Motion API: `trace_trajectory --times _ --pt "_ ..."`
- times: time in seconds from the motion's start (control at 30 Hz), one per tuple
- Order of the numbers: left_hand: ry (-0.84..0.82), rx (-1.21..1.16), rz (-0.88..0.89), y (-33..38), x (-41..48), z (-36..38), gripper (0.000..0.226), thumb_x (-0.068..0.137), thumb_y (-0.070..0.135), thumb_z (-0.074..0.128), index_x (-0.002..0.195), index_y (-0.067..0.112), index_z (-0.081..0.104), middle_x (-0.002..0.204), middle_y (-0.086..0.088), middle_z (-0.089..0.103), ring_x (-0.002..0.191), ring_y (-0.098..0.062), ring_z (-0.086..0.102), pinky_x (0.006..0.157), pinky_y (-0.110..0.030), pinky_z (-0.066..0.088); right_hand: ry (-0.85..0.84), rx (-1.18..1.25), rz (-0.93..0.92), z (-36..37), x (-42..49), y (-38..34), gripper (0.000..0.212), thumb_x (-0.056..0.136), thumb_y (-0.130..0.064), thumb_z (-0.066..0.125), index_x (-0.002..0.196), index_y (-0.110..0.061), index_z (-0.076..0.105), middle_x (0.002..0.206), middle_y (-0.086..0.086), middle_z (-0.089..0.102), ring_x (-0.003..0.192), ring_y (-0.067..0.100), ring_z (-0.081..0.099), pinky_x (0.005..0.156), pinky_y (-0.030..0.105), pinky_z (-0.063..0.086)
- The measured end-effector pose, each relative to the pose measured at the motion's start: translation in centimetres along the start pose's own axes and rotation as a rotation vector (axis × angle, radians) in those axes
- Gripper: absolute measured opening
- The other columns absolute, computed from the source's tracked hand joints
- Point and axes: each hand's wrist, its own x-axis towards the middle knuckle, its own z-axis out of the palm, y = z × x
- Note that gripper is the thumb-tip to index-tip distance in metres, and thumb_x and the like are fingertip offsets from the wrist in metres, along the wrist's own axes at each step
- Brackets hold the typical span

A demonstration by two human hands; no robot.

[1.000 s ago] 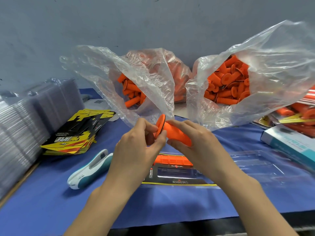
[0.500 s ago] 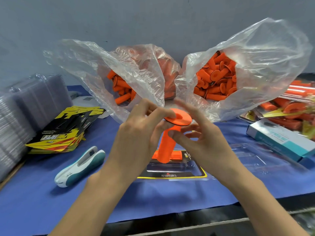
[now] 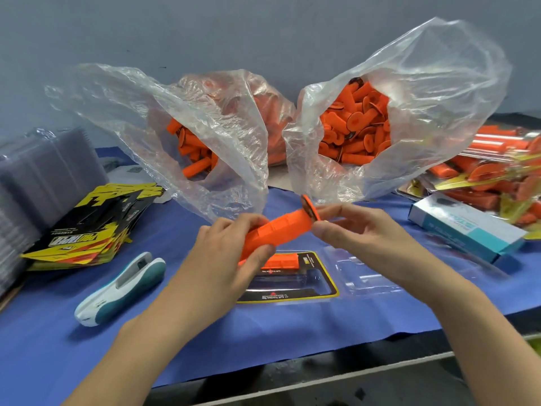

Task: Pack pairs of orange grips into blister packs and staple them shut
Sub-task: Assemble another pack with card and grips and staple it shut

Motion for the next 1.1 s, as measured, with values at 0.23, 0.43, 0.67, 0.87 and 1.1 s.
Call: trace_trajectory --times 0.23,0.43,0.67,0.87,1.1 --pt "-0.256 0.266 0.073 -0.2 -1.3 1.1 0.040 0.100 0.056 0.035 0.133 0.037 0.046 0.118 0.014 0.047 0.107 -0.014 0.042 0.090 -0.029 0.027 0.061 -0.062 0.111 -0.9 -0.5 3.4 0.021 0.095 -0.044 0.054 0.099 -0.030 0.069 0.101 -0.009 0.071 0.092 0.009 0.067 0.079 0.031 0.050" --pt "-0.308 0.289 0.045 -0.5 -1.4 2.2 0.042 0.099 0.056 0.030 0.137 0.040 0.039 0.120 0.016 0.042 0.109 -0.010 0.036 0.094 -0.027 0.024 -0.109 -0.218 0.112 -0.5 -0.7 4.4 0.015 0.095 -0.045 0.056 0.103 -0.040 0.068 0.101 -0.023 0.068 0.091 0.001 0.062 0.075 0.018 0.050" --pt "-0.274 0.214 0.067 -1.0 -1.8 2.9 0.038 0.098 0.057 0.040 0.130 0.039 0.049 0.120 0.020 0.051 0.112 -0.010 0.042 0.096 -0.029 0.029 -0.216 -0.287 0.117 -0.3 -1.1 4.7 0.016 0.091 -0.045 0.064 0.106 -0.042 0.066 0.098 -0.031 0.063 0.086 -0.008 0.059 0.063 0.018 0.047" --pt "-0.266 0.224 0.077 -1.4 -2.1 3.0 0.041 0.096 0.058 0.041 0.128 0.038 0.056 0.120 0.017 0.053 0.112 -0.010 0.044 0.098 -0.029 0.032 -0.242 -0.385 0.080 -0.1 -1.1 4.4 0.016 0.090 -0.039 0.067 0.106 -0.043 0.065 0.093 -0.040 0.055 0.077 -0.018 0.052 0.062 0.007 0.042" --pt "-0.233 0.180 0.092 -1.5 -2.0 2.5 0.020 0.099 0.045 0.048 0.113 0.034 0.058 0.115 0.020 0.060 0.108 -0.007 0.049 0.094 -0.026 0.033 -0.246 -0.452 0.070 0.1 -1.2 4.1 0.020 0.091 -0.043 0.064 0.111 -0.041 0.065 0.092 -0.025 0.056 0.080 -0.021 0.049 0.071 0.003 0.037"
